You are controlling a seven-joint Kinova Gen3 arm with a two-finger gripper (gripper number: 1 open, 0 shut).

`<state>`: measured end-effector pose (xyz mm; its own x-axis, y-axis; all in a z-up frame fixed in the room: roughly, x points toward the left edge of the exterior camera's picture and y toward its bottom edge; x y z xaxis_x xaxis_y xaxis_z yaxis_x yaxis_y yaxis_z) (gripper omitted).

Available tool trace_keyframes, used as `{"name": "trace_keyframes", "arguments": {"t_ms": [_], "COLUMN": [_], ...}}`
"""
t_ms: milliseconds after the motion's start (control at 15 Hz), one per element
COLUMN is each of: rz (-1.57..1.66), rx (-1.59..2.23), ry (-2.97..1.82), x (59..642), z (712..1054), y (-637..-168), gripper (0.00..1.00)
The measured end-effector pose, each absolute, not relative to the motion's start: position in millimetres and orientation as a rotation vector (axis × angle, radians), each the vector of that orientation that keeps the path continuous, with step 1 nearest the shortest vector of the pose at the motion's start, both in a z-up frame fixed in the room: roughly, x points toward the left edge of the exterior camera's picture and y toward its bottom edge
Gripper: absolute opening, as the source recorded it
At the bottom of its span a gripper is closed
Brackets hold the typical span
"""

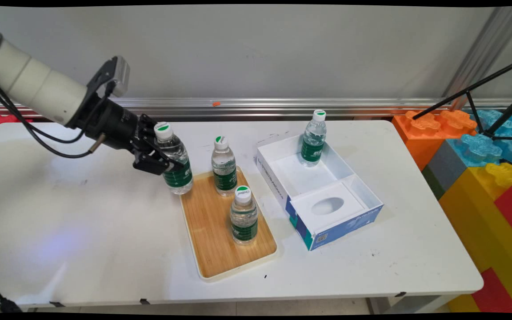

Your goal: Place the picked object on the tray

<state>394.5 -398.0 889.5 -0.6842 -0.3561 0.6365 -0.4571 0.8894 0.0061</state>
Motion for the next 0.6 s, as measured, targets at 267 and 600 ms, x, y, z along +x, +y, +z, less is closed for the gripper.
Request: {"name": "trace_keyframes", "arguments": {"t_ms": [267,600], "rz": [0.201,0.179], "rx": [0.563,0.543], "ry": [-2.372,-2.348], "x": [402.8,408.6], "z": [863.7,843.2], "y": [-409.9,-422.4], "gripper": [0.00,0.00]}}
